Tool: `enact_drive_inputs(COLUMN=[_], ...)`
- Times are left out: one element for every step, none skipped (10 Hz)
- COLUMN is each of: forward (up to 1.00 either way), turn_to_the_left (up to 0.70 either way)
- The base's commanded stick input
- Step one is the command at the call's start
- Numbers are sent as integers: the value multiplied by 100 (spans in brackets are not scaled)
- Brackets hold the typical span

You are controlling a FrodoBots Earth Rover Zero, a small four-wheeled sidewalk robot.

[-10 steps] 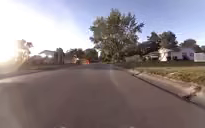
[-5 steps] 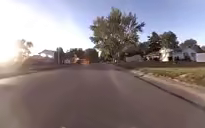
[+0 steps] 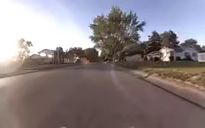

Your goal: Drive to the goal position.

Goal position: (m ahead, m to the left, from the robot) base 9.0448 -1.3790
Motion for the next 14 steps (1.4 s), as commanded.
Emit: enact_drive_inputs(forward=[100,100,100,100,100,100,100,100,100,100,100,100,100,100], turn_to_the_left=[0,0,0,0,0,0,0,0,0,0,0,0,0,0])
